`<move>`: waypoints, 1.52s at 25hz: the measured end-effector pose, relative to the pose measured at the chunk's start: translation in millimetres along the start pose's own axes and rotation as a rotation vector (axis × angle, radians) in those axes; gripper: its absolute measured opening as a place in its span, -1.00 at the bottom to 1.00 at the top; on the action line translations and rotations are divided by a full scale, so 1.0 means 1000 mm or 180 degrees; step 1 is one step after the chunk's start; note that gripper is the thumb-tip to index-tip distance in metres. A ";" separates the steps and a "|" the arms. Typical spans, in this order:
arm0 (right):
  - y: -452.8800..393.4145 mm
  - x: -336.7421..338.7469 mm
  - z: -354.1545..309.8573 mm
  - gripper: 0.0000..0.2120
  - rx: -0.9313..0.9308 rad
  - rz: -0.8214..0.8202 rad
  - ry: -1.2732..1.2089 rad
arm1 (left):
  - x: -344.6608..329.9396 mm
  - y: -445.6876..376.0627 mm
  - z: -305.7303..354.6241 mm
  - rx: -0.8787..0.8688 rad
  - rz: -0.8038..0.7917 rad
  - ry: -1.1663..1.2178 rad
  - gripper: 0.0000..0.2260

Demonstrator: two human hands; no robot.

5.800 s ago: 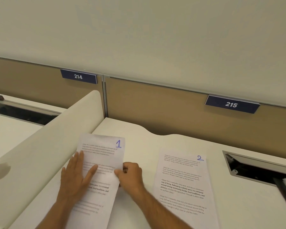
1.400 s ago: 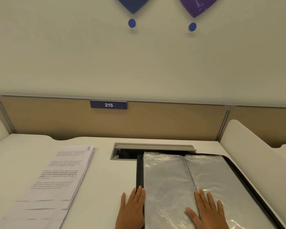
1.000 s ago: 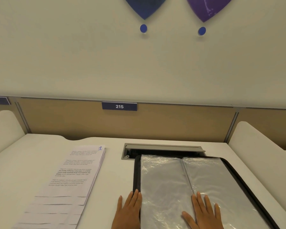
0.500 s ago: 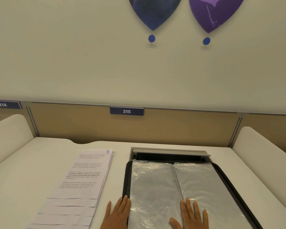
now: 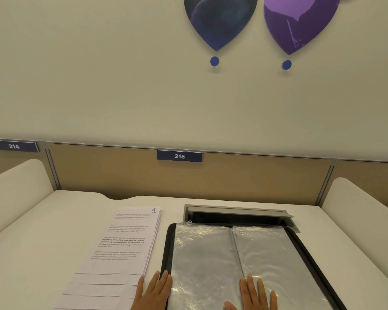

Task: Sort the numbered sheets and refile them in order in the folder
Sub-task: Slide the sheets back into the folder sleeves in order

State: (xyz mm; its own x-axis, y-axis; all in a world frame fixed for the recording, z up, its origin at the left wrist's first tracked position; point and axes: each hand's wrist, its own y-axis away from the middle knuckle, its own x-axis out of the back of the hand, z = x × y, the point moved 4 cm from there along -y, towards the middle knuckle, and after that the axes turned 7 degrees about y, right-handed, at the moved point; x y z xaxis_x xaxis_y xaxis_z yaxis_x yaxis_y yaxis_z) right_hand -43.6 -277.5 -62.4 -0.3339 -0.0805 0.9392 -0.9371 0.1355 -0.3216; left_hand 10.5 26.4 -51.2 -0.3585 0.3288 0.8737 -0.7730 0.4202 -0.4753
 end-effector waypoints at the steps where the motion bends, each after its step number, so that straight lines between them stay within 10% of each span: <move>1: -0.001 -0.001 -0.004 -0.10 0.0022 -0.0013 -0.0008 | 0.001 0.001 -0.003 -0.0025 0.0069 -0.0020 -0.47; 19: -0.006 0.025 -0.032 -0.04 -0.0484 -0.0428 0.0641 | 0.007 0.009 -0.031 0.0440 -0.0450 0.0051 -0.45; 23: 0.005 0.029 -0.069 -0.18 0.0047 0.0189 0.0291 | 0.014 0.018 -0.039 0.0767 -0.0696 0.0098 -0.37; 38: 0.017 -0.019 -0.170 -0.04 0.0300 -0.0461 0.0136 | 0.011 0.029 -0.036 0.1005 -0.0854 0.0233 -0.40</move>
State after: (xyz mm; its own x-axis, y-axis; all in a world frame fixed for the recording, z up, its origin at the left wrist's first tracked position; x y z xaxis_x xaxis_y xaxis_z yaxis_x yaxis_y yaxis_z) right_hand -36.2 -105.9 -65.3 -0.1919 -0.0502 0.9801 -0.9812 0.0321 -0.1905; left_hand 3.4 72.3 -59.4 -0.0932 0.3070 0.9471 -0.9604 0.2231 -0.1668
